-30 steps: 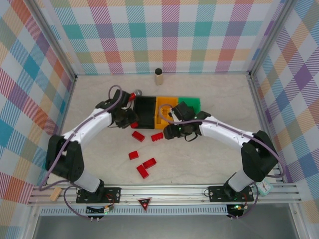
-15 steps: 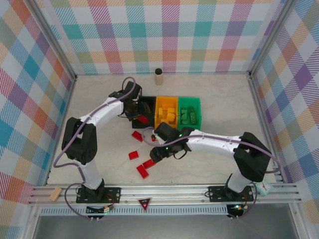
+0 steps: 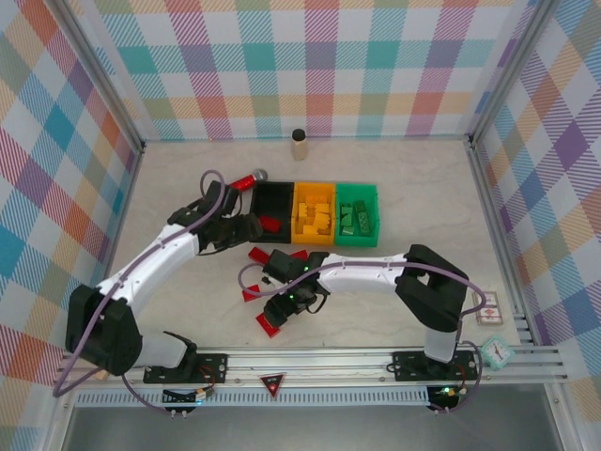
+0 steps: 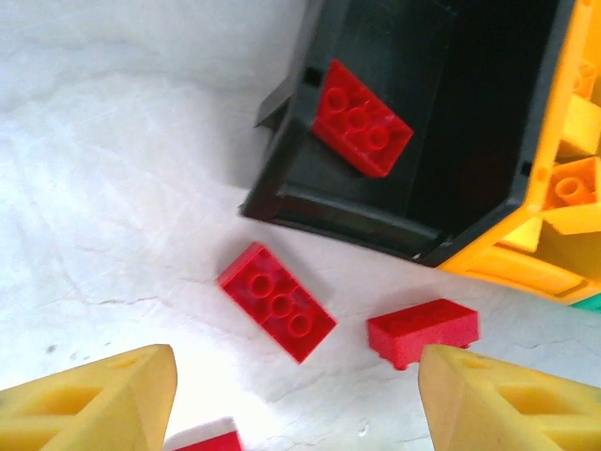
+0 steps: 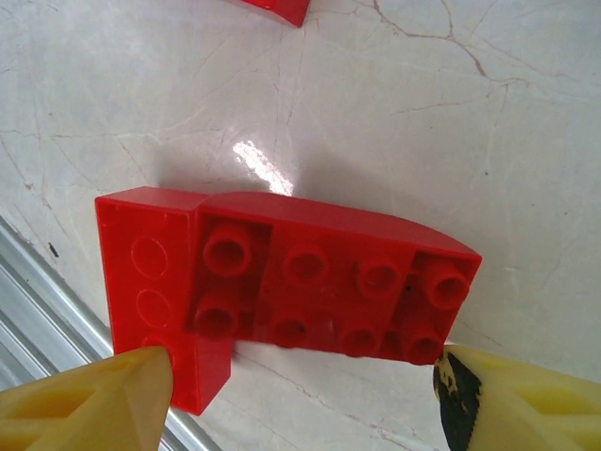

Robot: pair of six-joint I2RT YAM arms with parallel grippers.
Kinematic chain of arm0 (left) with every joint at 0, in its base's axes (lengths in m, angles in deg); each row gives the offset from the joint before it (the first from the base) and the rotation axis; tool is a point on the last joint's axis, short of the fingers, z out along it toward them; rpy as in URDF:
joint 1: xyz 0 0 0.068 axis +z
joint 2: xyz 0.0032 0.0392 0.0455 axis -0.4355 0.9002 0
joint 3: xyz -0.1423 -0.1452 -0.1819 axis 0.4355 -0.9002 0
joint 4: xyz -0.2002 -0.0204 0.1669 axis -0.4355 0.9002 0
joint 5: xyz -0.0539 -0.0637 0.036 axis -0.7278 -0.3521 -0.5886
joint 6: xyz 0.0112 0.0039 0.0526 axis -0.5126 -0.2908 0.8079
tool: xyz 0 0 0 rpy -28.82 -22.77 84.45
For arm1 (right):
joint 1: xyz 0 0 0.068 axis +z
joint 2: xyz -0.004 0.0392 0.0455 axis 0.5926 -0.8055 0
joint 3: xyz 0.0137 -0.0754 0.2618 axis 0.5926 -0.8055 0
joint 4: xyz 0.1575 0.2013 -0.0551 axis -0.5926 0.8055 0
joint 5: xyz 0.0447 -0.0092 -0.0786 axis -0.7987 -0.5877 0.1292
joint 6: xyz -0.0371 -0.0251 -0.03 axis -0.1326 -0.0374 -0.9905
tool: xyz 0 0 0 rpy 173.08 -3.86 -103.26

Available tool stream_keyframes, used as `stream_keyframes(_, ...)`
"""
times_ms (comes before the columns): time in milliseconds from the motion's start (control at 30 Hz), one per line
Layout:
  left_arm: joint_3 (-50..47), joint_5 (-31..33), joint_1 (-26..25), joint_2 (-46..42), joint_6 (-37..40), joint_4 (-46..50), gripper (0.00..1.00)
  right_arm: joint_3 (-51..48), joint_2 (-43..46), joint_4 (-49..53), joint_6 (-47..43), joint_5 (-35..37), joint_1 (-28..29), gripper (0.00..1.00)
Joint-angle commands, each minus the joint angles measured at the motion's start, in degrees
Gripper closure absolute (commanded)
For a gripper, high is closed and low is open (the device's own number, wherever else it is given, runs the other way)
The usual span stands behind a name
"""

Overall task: Sort the legos into containers by color
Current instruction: Pick up the lego from the bottom-center of the table.

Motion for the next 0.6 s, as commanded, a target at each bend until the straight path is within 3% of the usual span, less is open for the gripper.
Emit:
stream_keyframes(0, -3.2, 3.3, -0.2, -3.7, -0.9, 2.1, 0.31, 3.1, -3.0, -0.6, 1.9, -1.6, 0.2, 0.25)
stream_keyframes(333, -8.5, 3.4, -0.2, -8.5, -3.3, 2.0, 0.31, 13.8, -9.2, 5.2, 3.0, 5.4, 0.1, 0.26)
stream_keyframes(567, -9.7, 3.6, -0.2, -9.6, -3.8, 2.0, 0.31, 14.5, -10.0, 6.8, 1.8, 3.9, 0.1, 0.28)
